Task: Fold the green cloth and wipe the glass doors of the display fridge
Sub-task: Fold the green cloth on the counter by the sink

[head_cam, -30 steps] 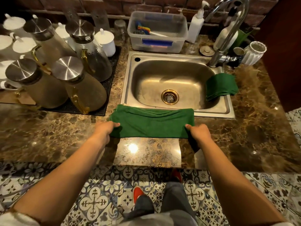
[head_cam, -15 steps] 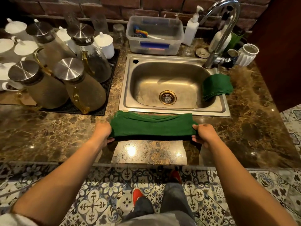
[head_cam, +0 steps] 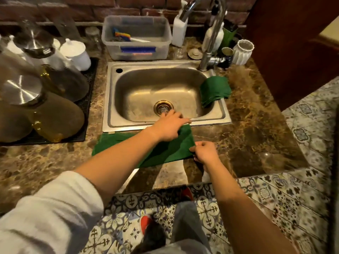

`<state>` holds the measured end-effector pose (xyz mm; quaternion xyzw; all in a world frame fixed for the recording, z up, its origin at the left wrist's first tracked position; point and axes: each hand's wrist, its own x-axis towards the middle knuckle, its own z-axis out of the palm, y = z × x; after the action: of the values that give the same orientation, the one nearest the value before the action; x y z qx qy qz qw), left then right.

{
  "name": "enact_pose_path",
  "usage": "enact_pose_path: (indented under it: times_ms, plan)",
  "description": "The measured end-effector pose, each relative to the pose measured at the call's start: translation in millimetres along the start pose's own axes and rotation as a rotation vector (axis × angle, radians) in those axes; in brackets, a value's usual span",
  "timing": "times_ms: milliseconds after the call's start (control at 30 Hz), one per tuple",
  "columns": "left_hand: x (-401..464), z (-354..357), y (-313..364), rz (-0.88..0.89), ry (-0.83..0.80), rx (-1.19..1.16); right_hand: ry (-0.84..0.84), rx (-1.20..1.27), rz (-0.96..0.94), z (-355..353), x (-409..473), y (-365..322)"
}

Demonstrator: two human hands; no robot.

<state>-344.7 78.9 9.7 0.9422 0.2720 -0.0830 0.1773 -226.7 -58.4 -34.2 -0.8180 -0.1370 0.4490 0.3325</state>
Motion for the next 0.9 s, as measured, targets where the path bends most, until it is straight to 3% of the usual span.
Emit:
enact_pose_path:
  times_ms: [133,300,733,900]
  plan:
    - [36.5,6.2,11.0,0.213,-0.131,0.3,0.023,-0.028,-0.023,0.6,2.6,7.0]
    - [55.8,11.7,7.8,0.346,-0.196,0.422,0.004,-0.038,-0.027,-1.9,6.7,12.5]
    - [45.9,-15.6,-26.4,0.362,-0.243,0.366,-0.008,0.027,-0.059,-7.0,-7.2,-3.3]
    - [14.2,-30.9,-51.3,0.358,-0.111,0.312,-0.026,-0.032,-0.179,9.1,-29.8,-25.6]
